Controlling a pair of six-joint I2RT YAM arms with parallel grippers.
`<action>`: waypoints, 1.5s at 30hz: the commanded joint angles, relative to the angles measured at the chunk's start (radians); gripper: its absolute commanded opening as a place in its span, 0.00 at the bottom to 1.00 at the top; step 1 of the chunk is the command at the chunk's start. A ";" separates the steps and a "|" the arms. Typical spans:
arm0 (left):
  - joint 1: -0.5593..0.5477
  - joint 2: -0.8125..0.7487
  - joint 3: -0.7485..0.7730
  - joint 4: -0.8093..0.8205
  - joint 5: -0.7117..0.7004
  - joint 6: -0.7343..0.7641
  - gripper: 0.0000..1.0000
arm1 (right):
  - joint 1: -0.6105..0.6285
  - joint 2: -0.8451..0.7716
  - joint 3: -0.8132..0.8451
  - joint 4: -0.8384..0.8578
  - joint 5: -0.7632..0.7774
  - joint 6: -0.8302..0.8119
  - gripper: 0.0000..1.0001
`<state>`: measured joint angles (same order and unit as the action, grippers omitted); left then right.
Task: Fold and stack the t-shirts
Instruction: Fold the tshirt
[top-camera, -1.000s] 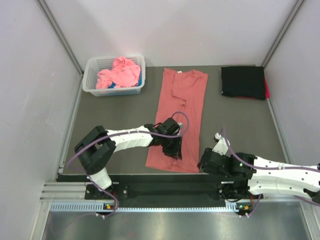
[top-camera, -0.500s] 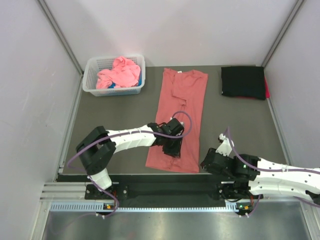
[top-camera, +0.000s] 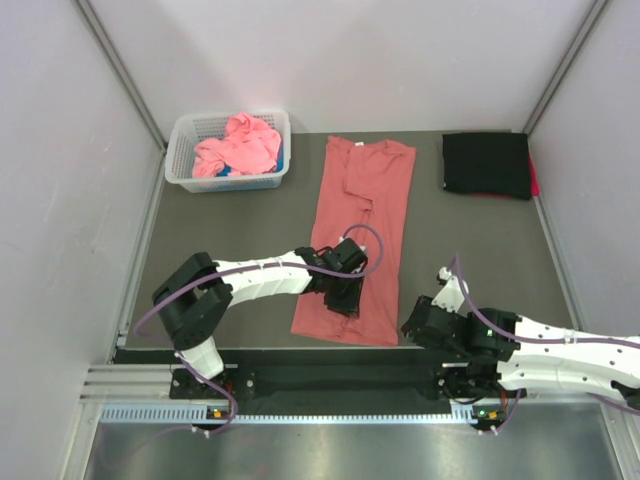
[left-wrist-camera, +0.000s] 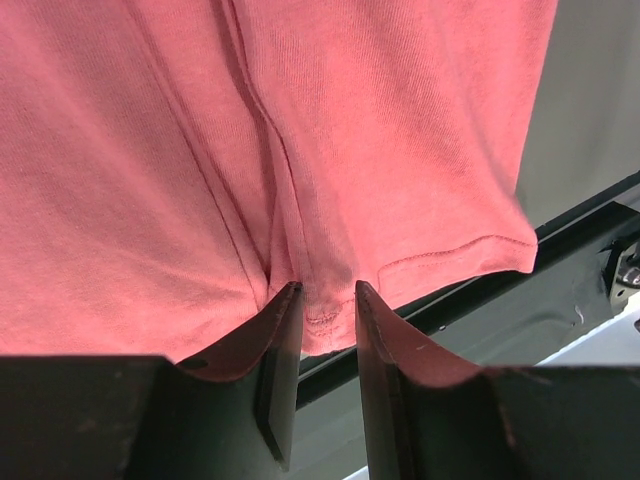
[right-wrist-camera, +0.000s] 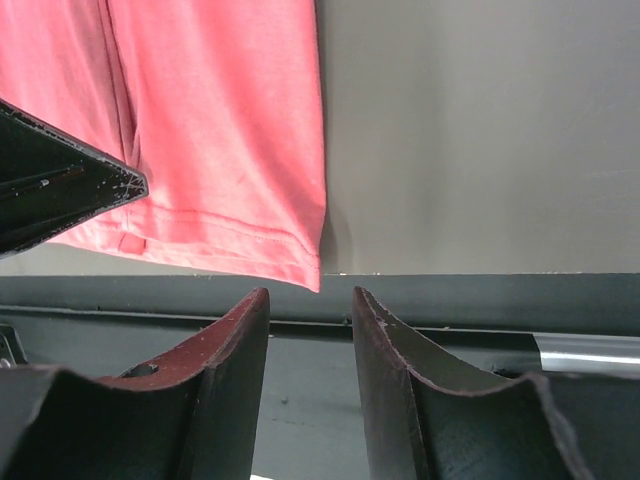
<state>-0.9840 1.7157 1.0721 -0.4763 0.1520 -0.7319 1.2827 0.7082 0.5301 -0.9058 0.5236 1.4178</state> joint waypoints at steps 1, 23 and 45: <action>-0.005 0.002 -0.012 0.012 -0.005 -0.009 0.33 | 0.017 -0.016 0.019 0.001 0.049 0.009 0.40; 0.034 -0.120 -0.142 0.082 0.047 -0.178 0.00 | 0.018 0.030 -0.001 0.062 0.039 -0.017 0.40; 0.104 -0.168 -0.253 0.168 0.173 -0.212 0.19 | 0.017 0.166 -0.033 0.344 -0.059 -0.160 0.38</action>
<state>-0.8814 1.5776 0.8181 -0.3298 0.2924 -0.9485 1.2827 0.8558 0.4641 -0.6418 0.4805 1.3033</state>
